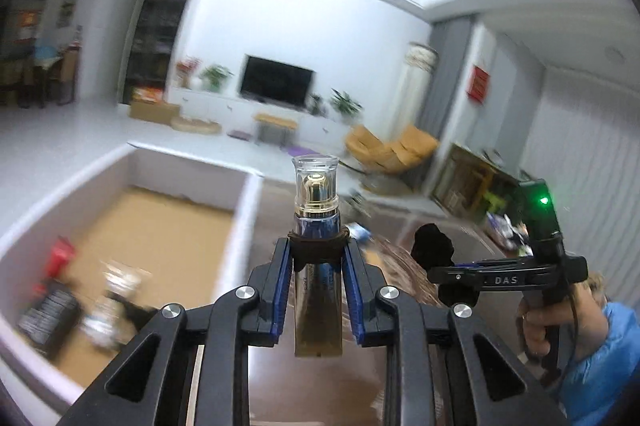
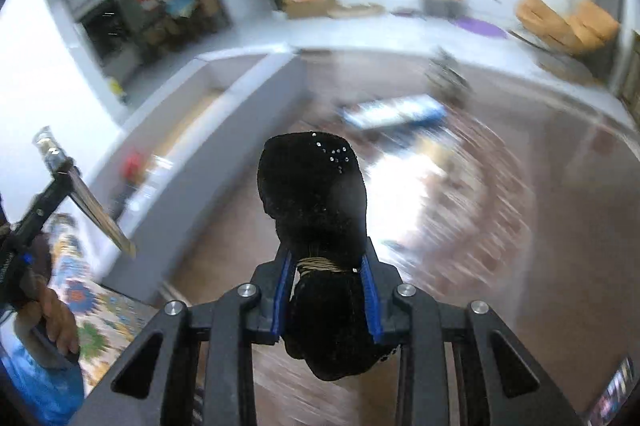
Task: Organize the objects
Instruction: 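Carry the gold tube into the white bin while the right gripper carries black fabric there, then open both grippers over the bin and return them to the table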
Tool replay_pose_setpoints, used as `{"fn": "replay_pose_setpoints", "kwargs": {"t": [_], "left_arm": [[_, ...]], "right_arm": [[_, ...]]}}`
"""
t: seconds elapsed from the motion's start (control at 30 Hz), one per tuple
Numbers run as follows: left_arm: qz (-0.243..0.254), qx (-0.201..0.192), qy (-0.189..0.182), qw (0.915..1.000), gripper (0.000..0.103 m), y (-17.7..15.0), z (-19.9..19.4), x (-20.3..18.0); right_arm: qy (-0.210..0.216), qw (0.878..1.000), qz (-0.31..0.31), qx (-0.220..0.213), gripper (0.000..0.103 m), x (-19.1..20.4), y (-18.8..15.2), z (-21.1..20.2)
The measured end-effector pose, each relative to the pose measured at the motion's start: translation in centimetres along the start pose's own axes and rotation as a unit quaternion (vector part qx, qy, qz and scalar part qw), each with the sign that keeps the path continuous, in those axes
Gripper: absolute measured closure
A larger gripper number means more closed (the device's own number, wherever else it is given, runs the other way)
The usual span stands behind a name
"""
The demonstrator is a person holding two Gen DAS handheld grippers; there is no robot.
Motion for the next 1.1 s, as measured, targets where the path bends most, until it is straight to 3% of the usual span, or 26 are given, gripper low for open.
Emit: {"fn": "replay_pose_setpoints", "kwargs": {"t": [0.13, 0.27, 0.3, 0.33, 0.37, 0.4, 0.47, 0.53, 0.63, 0.73, 0.83, 0.93, 1.0, 1.1], "left_arm": [[-0.01, 0.026, 0.068, 0.9973, 0.078, 1.7, -1.1, 7.0], [-0.024, 0.118, 0.142, 0.9825, 0.077, 0.1, 1.4, 14.5], [-0.032, 0.146, 0.161, 0.9756, 0.073, -0.6, 2.3, 16.3], [-0.037, 0.166, 0.178, 0.9693, 0.066, -1.3, 3.0, 17.7], [-0.04, 0.189, 0.202, 0.9603, 0.042, -2.1, 3.8, 19.3], [-0.042, 0.206, 0.228, 0.9506, 0.027, -2.7, 4.4, 20.6], [-0.046, 0.214, 0.267, 0.9385, 0.027, -3.4, 4.6, 22.2], [-0.054, 0.194, 0.274, 0.9406, 0.027, -3.4, 4.2, 22.1], [-0.062, 0.158, 0.268, 0.9483, 0.025, -3.3, 3.0, 21.0], [-0.056, 0.126, 0.236, 0.962, 0.025, -3.0, 1.7, 17.8], [-0.035, 0.104, 0.185, 0.9765, 0.023, -3.1, 0.3, 12.6], [-0.005, 0.097, 0.106, 0.9896, 0.016, -3.6, 0.6, 5.4], [0.019, 0.102, 0.06, 0.9927, 0.013, -4.2, 1.1, 0.8], [0.049, 0.13, 0.014, 0.9902, 0.002, -6.4, 2.8, -5.0]], "right_arm": [[0.083, 0.996, -0.034, 0.0, 0.072, 9.2, 4.6, 2.8], [0.127, 0.989, -0.063, 0.029, 0.071, 17.1, 6.2, 7.5], [0.135, 0.988, -0.064, 0.044, 0.068, 18.5, 6.2, 8.9], [0.141, 0.986, -0.061, 0.061, 0.059, 19.8, 6.1, 10.5], [0.144, 0.985, -0.053, 0.074, 0.051, 20.7, 5.8, 11.9], [0.142, 0.986, -0.046, 0.079, 0.037, 21.1, 5.6, 12.8], [0.138, 0.987, -0.036, 0.068, 0.035, 21.2, 5.3, 13.3], [0.131, 0.989, -0.045, 0.046, 0.026, 20.5, 4.6, 12.6], [0.047, 0.995, -0.089, -0.007, 0.012, 16.4, 2.5, 10.6], [-0.045, 0.992, -0.117, -0.028, 0.011, 10.9, -0.6, 9.5], [-0.135, 0.985, -0.103, -0.014, 0.011, 3.3, -5.4, 8.4], [-0.203, 0.978, -0.054, 0.015, 0.011, -4.6, -10.4, 7.0], [-0.232, 0.972, -0.026, 0.026, 0.011, -8.9, -12.6, 5.5], [-0.251, 0.968, 0.013, 0.027, 0.011, -12.9, -14.6, 3.9]]}}
Point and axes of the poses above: each gripper's, at about its wrist camera, not at the fingertips, and z roughly the way its jaws point, x to its left, y to its top, the point moved 7 cm from there along z, roughly the way its jaws point, and after that the axes turned 1 degree about -z, right-handed, at the moved point
